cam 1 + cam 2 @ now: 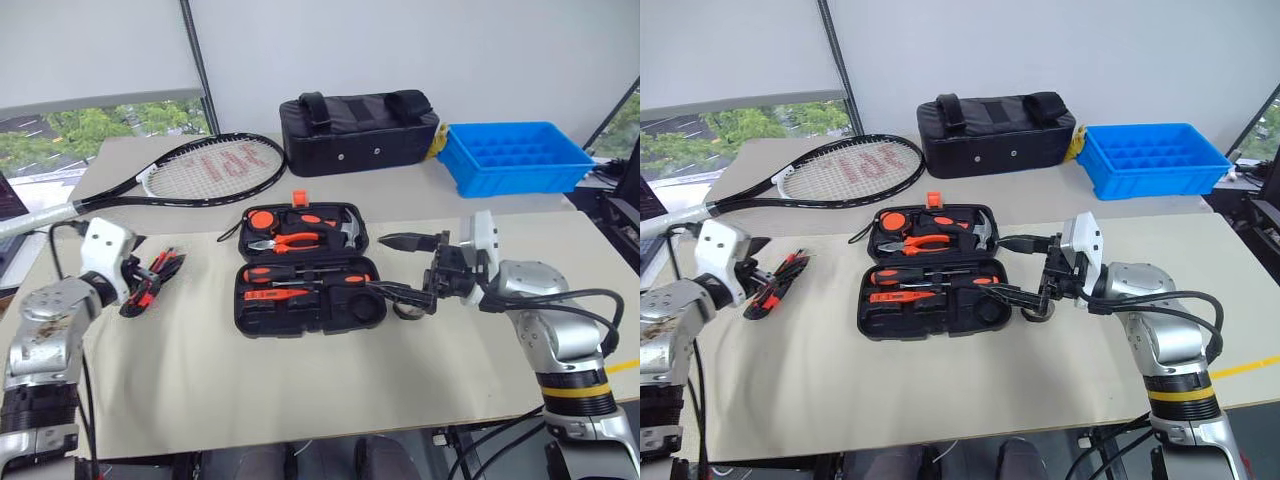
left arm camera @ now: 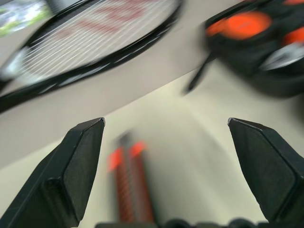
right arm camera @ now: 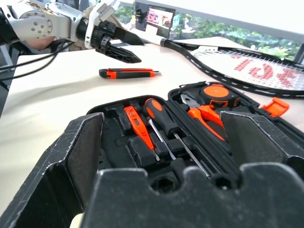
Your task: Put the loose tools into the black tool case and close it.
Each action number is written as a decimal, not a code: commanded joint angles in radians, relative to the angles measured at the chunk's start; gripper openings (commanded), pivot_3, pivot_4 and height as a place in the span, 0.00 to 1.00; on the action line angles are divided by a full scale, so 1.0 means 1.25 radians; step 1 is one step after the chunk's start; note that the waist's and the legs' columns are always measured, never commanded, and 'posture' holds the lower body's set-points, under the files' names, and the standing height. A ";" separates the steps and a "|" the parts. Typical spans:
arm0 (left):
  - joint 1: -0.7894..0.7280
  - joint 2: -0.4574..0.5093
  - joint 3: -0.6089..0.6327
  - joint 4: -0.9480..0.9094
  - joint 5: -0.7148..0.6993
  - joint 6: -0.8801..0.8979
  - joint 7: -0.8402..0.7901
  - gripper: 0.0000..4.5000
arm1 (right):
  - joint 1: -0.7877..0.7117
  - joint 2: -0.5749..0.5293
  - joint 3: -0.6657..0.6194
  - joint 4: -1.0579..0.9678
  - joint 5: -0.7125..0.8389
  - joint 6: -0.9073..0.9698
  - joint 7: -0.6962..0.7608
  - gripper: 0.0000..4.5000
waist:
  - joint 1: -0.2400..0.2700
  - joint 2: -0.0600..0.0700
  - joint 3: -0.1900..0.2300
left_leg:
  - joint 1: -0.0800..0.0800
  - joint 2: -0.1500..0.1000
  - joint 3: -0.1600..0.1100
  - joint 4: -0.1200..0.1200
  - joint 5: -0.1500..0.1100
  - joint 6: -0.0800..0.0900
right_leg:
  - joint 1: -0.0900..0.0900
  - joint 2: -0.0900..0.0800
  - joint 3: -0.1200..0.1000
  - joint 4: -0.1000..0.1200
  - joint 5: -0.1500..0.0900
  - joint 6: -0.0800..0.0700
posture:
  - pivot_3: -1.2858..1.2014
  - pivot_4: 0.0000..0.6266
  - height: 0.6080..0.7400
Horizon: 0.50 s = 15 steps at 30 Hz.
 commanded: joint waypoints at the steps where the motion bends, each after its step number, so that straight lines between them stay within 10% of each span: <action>1: 0.007 0.006 -0.005 0.031 0.023 -0.026 0.014 0.99 | -0.016 0.002 -0.009 -0.007 0.003 -0.028 0.008 1.00 | 0.000 0.000 0.000 | 0.000 0.000 0.000 0.000 0.000 0.000 | 0.000 0.000 0.000 0.000 0.000 0.000 | 0.52 0.24 1.00; 15: -0.010 -0.042 -0.011 0.094 -0.016 0.112 0.036 0.94 | 0.002 -0.008 -0.023 -0.007 -0.002 -0.045 0.002 1.00 | -0.002 0.000 0.000 | 0.001 0.001 0.001 0.000 -0.001 -0.001 | 0.000 0.000 0.000 0.001 0.000 0.000 | 0.52 0.24 1.00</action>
